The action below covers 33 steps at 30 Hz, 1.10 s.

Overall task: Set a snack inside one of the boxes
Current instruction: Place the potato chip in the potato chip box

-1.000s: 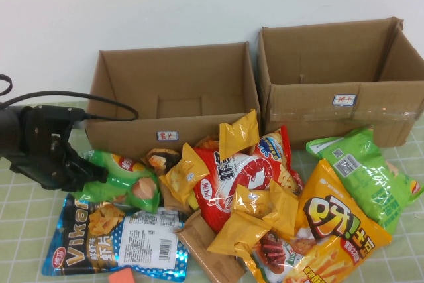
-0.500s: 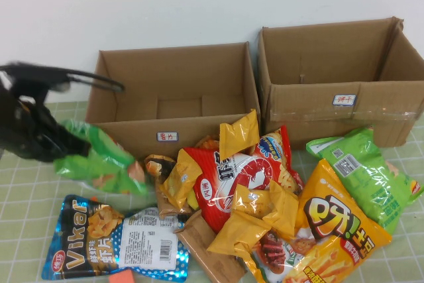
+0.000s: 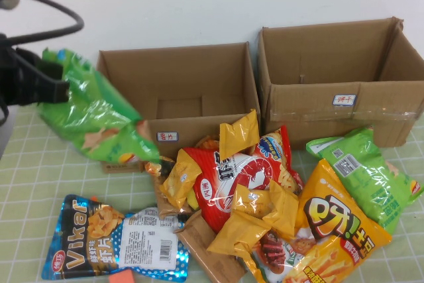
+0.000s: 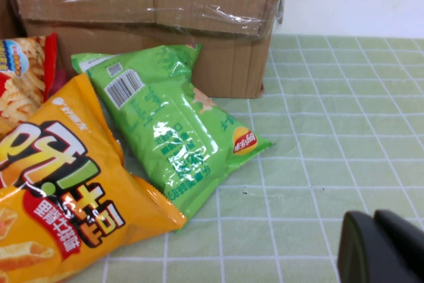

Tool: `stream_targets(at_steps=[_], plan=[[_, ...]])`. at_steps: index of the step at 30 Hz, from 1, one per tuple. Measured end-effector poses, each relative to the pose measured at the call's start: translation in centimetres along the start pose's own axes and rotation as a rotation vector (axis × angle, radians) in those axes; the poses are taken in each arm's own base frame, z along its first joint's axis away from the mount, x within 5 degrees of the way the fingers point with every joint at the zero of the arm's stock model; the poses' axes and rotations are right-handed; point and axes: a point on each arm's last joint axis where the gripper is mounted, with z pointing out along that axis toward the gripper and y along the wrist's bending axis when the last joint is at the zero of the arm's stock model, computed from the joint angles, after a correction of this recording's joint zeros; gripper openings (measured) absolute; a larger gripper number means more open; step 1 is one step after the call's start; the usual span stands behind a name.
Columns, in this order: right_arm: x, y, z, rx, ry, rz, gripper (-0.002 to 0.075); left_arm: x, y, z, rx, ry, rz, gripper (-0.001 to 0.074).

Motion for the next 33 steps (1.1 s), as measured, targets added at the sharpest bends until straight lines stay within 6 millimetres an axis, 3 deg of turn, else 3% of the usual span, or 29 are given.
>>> stream_targets(at_steps=[7, 16, 21, 28, 33], plan=[[0.0, 0.0, 0.0, 0.000, 0.000, 0.000, -0.0002, -1.4, -0.7, -0.1, 0.085, -0.157, -0.035, 0.0000], [0.0, 0.0, 0.0, 0.000, 0.000, 0.000, -0.0002, -2.6, 0.2, 3.9, 0.137, -0.320, -0.187, 0.0000], [0.0, 0.0, 0.0, 0.000, 0.000, 0.000, -0.0002, -2.7, 1.3, 7.4, 0.125, -0.355, -0.182, 0.0000], [0.0, 0.0, 0.0, 0.000, 0.000, 0.000, -0.0002, -3.9, 3.1, 13.5, 0.119, -0.326, -0.169, 0.0000], [0.0, 0.0, 0.0, 0.000, 0.000, 0.000, -0.0002, -3.4, 4.3, 18.2, 0.118, -0.282, -0.184, 0.0000]])
